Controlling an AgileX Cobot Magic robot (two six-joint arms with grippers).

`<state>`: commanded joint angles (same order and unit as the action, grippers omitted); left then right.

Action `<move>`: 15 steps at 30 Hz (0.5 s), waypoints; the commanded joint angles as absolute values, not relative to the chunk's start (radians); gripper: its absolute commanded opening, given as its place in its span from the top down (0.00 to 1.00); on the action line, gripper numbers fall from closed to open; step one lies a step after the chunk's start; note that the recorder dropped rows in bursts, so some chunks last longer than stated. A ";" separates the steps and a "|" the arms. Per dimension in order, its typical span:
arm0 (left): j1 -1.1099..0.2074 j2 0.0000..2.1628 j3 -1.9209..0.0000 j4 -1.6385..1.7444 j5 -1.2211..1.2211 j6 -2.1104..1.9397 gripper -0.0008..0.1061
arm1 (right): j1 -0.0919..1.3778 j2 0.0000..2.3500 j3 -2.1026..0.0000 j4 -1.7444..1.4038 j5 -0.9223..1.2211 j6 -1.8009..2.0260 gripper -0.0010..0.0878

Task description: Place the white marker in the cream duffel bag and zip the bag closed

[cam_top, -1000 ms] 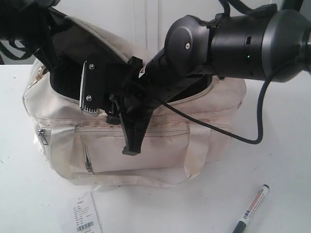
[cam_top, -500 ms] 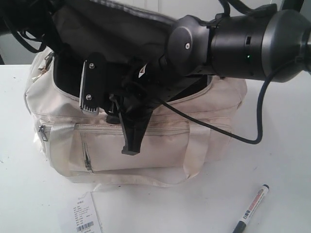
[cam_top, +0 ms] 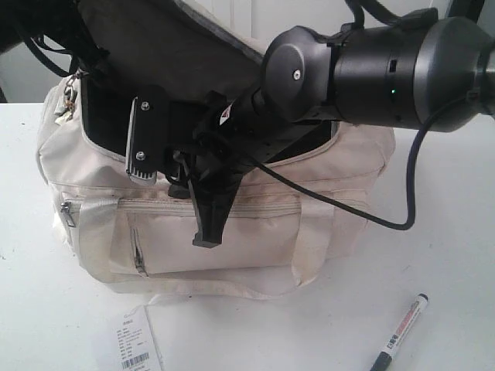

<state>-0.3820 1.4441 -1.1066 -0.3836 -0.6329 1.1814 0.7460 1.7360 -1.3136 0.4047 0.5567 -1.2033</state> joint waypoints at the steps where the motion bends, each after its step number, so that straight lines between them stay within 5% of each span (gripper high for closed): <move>1: -0.382 1.444 -1.107 -0.384 -0.633 1.181 0.84 | 0.746 1.734 -1.314 0.405 0.554 -1.196 0.51; 2: -0.382 1.444 -1.107 -0.384 -0.633 1.181 0.78 | 0.746 1.726 -1.314 0.405 0.549 -1.177 0.35; 5: -0.382 1.444 -1.107 -0.384 -0.633 1.181 0.72 | 0.746 1.698 -1.314 0.405 0.533 -1.134 0.17; 15: -0.382 1.444 -1.107 -0.384 -0.633 1.181 0.72 | 0.746 1.519 -1.314 0.399 0.586 -0.827 0.15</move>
